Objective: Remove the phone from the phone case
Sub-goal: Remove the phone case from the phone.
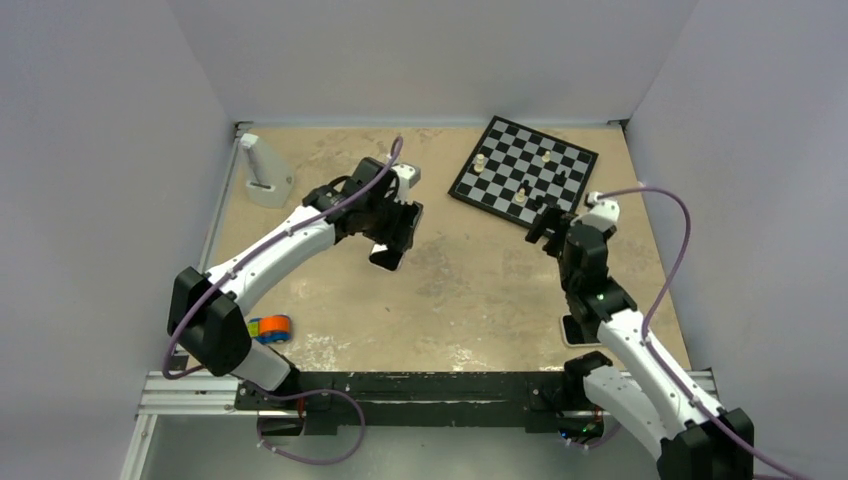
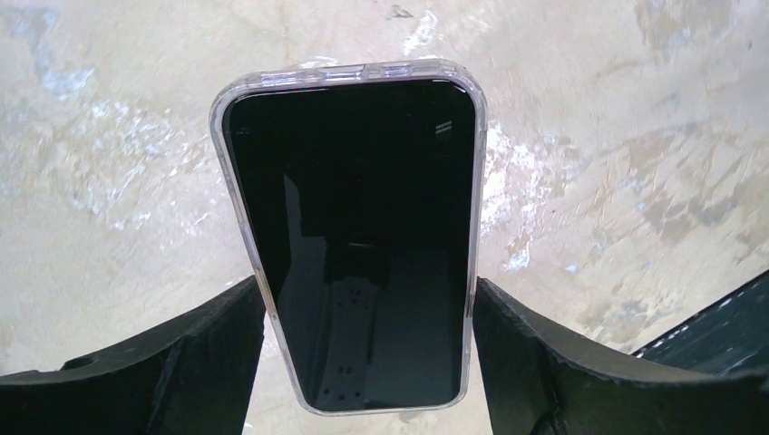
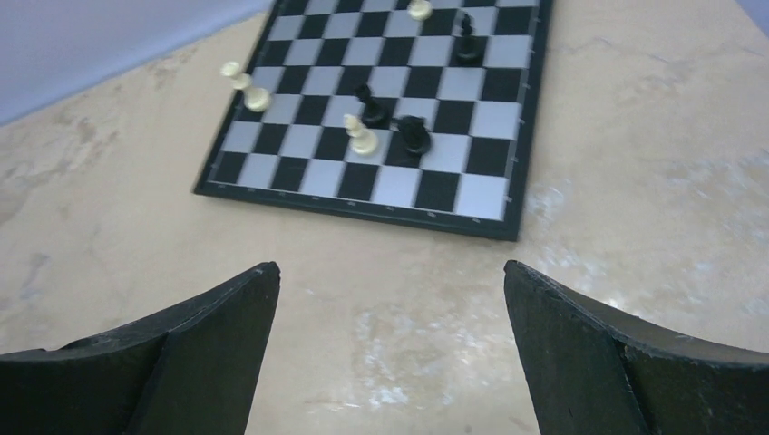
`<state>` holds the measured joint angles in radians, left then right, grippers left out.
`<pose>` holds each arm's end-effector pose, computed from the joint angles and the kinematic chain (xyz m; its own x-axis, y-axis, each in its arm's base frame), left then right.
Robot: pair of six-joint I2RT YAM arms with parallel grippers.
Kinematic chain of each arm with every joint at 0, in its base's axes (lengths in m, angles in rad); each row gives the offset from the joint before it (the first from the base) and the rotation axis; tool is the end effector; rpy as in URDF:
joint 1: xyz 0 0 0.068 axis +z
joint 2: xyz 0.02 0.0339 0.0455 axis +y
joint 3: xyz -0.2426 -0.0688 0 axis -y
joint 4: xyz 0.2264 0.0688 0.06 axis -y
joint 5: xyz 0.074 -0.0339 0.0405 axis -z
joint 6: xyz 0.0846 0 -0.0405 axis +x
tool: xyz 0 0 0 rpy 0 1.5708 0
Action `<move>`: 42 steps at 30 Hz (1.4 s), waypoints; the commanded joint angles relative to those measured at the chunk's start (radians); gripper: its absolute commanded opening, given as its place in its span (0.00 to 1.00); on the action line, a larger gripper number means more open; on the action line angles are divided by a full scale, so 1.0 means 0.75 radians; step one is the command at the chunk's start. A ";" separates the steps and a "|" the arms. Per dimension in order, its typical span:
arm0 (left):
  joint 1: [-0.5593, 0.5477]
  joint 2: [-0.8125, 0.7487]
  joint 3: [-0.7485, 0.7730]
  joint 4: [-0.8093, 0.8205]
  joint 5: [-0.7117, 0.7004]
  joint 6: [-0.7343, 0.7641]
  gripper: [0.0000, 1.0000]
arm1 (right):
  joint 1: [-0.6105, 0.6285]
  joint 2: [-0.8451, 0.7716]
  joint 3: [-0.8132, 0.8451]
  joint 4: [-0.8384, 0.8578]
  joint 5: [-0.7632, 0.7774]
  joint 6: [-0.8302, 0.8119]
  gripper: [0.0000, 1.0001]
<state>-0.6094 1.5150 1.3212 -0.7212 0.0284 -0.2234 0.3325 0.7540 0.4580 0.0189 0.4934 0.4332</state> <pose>0.2749 -0.1948 0.2453 -0.7636 0.2630 -0.5896 0.4278 0.8901 -0.1570 0.2211 0.0340 0.2303 -0.1746 0.3308 -0.9274 0.2385 0.9280 0.2862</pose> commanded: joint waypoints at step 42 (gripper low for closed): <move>-0.133 -0.172 -0.073 0.292 -0.006 0.163 0.61 | 0.258 0.918 0.487 0.525 -1.414 0.697 0.00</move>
<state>-0.7155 1.4391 1.2140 -0.5850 0.1059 0.0029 0.5255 1.5188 0.8845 0.2775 -0.6350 0.8875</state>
